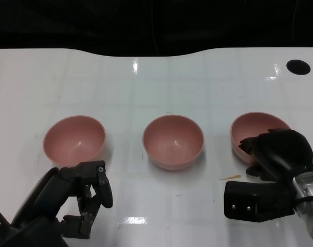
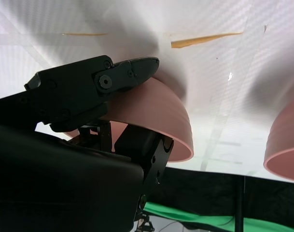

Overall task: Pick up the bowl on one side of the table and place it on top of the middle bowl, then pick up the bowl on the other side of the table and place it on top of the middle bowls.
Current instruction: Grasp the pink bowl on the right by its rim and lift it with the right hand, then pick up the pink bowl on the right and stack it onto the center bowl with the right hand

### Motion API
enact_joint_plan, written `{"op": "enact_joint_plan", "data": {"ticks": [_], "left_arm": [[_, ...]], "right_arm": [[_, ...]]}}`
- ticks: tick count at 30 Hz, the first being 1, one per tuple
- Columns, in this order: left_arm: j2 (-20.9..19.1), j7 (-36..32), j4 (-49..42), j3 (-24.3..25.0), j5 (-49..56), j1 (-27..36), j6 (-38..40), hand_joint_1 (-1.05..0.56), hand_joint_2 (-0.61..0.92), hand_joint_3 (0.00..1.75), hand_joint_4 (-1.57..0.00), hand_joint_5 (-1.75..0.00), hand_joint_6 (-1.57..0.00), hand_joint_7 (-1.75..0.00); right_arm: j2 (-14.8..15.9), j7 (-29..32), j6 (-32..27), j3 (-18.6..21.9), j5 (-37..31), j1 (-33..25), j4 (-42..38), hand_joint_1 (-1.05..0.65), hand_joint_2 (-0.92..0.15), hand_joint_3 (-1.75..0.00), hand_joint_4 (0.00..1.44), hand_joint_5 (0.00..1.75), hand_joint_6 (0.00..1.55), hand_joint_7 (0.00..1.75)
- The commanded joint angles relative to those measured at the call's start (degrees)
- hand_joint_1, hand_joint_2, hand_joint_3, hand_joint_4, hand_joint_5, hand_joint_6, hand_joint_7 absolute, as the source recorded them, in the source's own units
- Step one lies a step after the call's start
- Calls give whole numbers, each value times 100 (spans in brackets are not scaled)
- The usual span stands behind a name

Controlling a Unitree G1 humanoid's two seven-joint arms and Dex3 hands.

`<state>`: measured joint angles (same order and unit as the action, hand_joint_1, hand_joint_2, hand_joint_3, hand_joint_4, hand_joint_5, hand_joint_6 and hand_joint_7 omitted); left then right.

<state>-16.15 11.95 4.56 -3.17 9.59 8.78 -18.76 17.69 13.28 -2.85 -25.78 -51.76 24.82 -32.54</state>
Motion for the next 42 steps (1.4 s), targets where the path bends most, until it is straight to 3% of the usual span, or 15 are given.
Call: {"op": "enact_joint_plan", "data": {"ticks": [1,4,5,6,7,13,14,17,18,19,20,21,23,35,42], "left_arm": [[-56,52,72,27,-66,17,96,-15,38,144,-90,-175,-79,-155],[-45,25,58,16,-40,-4,110,-15,38,144,-90,-175,-79,-155],[-37,15,52,11,-34,-8,114,-15,38,144,-90,-175,-79,-155],[-30,8,47,6,-29,-10,112,-15,38,144,-90,-175,-79,-155],[-16,-3,42,-6,-19,-13,107,-15,38,144,-90,-175,-79,-155],[41,-53,70,-39,44,-30,172,-15,38,145,-91,-175,-79,-156],[44,-51,82,-42,52,-30,194,-15,38,146,-91,-175,-79,-156],[41,-26,162,-62,66,9,235,-15,37,147,-91,-175,-79,-156],[39,-21,181,-65,68,21,242,-15,37,147,-91,-175,-78,-156],[43,-20,197,-68,69,40,243,-15,37,147,-91,-175,-78,-156],[48,-22,205,-71,71,55,239,-15,37,146,-91,-175,-78,-156],[50,-29,206,-72,81,64,230,-15,37,146,-91,-175,-78,-156],[40,-33,228,-65,100,91,232,-15,37,146,-91,-175,-78,-156],[1,35,378,-18,34,174,344,-16,38,146,-90,-175,-78,-156],[29,5,407,-95,96,189,339,-16,37,146,-90,-175,-78,-157]], "right_arm": [[23,248,-19,109,103,256,-24,-28,-92,-25,85,175,108,6],[25,329,-30,140,136,361,75,-29,-91,-21,86,175,117,22],[35,331,-16,147,154,380,117,-28,-92,-20,86,175,102,64],[50,350,2,148,154,391,180,-28,-92,-20,86,175,92,88],[69,338,-1,153,154,401,248,-28,-92,-18,86,175,87,97],[141,372,47,203,136,405,757,-32,-92,-11,92,175,90,85],[130,292,-11,217,141,403,888,-29,-90,-9,91,175,79,122],[81,265,6,280,216,318,1411,-23,-89,-13,90,175,67,166],[72,264,26,294,249,292,1527,-22,-89,-14,90,175,67,170],[52,251,32,308,275,260,1669,-21,-89,-14,90,175,66,172],[33,230,29,317,290,236,1787,-21,-80,-34,92,175,67,173],[7,210,36,320,306,222,1892,-21,-60,-73,93,175,68,174],[-51,138,61,310,349,221,2054,-21,-44,-103,95,175,69,175],[-331,-228,918,237,804,353,2232,-19,-30,-137,99,175,78,168],[-348,-540,1445,183,998,370,2089,-20,-32,-134,99,175,73,174]]}}
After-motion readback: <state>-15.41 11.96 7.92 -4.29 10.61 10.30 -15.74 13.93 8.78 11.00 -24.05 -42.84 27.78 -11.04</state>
